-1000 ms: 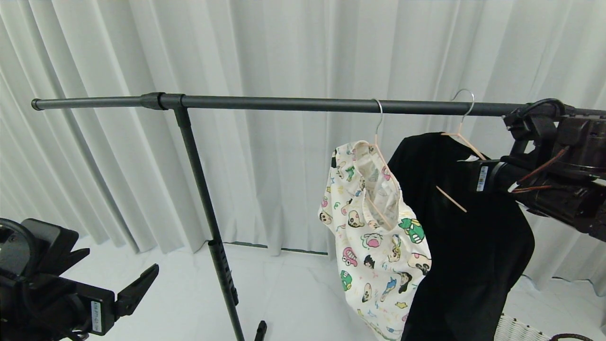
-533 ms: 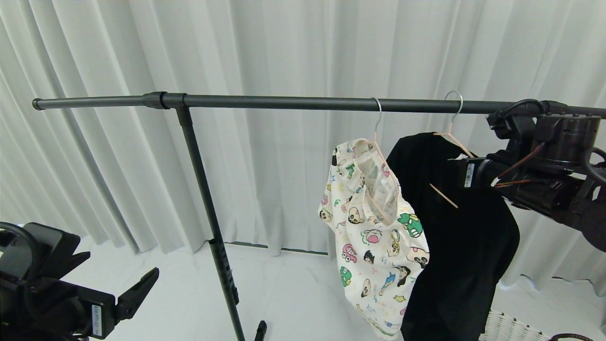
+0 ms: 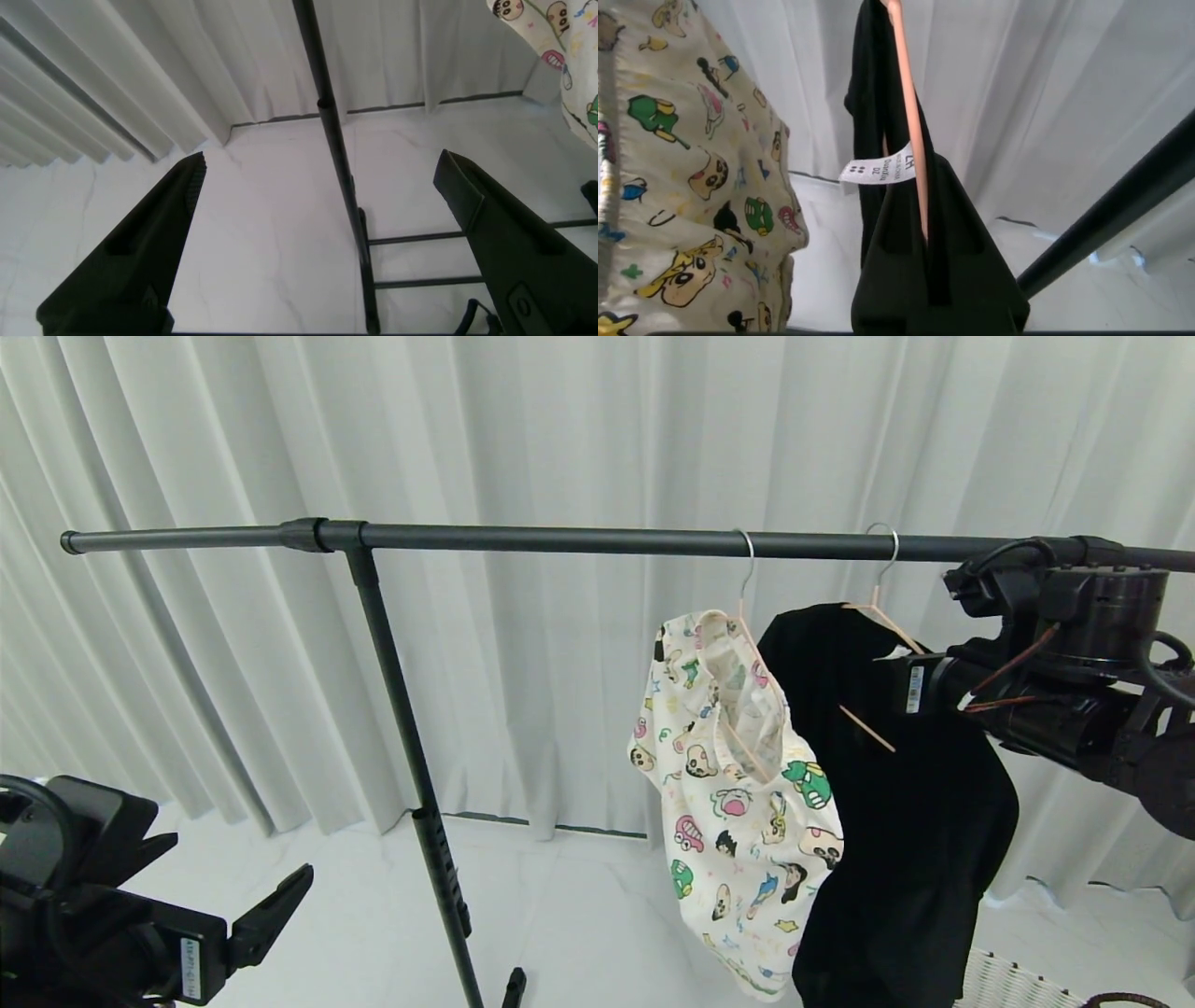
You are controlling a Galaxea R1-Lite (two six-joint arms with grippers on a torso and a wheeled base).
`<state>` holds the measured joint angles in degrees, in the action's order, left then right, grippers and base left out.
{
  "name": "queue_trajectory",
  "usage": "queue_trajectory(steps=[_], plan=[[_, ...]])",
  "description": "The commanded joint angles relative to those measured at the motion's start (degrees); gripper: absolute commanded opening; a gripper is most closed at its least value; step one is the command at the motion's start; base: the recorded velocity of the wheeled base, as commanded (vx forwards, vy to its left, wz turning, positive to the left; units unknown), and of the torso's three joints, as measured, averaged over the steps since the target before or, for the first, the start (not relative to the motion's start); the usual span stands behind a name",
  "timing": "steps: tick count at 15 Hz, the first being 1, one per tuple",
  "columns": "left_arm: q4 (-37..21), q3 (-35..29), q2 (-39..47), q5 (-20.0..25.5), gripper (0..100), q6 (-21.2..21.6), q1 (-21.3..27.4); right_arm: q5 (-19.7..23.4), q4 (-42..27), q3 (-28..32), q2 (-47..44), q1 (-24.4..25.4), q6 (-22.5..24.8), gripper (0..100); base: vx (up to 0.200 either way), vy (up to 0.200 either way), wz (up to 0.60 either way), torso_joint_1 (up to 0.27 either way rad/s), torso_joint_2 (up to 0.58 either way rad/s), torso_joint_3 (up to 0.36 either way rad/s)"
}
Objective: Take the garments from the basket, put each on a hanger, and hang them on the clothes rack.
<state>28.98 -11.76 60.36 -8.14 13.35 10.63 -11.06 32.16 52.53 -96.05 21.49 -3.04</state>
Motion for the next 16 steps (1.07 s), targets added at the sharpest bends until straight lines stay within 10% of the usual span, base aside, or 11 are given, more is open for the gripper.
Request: queue_trajectory(steps=[1, 2, 3, 9, 13, 16], plan=[[0.0, -0.1, -0.1, 0.0, 100, 0.0, 0.0, -0.1, 0.0, 0.1, 0.2, 0.1, 0.0, 0, 0.000, 0.000, 0.00, 0.000, 0.00, 0.000], [-0.1, 0.0, -0.3, 0.0, 100, 0.0, 0.0, -0.1, 0.0, 0.1, 0.2, 0.1, 0.0, 0, 0.000, 0.000, 0.00, 0.000, 0.00, 0.000], [0.0, 0.0, -0.4, 0.0, 100, 0.0, 0.0, -0.2, 0.0, 0.0, 0.5, 0.1, 0.0, 100, 0.000, 0.000, 0.00, 0.000, 0.00, 0.000], [0.0, 0.4, -2.3, -1.6, 100, 0.2, -0.3, -0.1, -7.9, 0.6, 10.0, 0.0, 3.7, 100, 0.000, 0.000, 0.00, 0.000, 0.00, 0.000], [0.0, -2.1, -2.5, -9.4, 100, 0.2, -0.3, 0.3, -21.1, 1.3, 22.6, -2.7, 17.7, 100, 0.000, 0.000, 0.00, 0.000, 0.00, 0.000], [-0.1, -2.5, -2.5, -10.6, 100, 0.2, -0.3, 0.9, -20.9, 0.5, 24.3, -6.6, 19.2, 100, 0.000, 0.000, 0.00, 0.000, 0.00, 0.000]])
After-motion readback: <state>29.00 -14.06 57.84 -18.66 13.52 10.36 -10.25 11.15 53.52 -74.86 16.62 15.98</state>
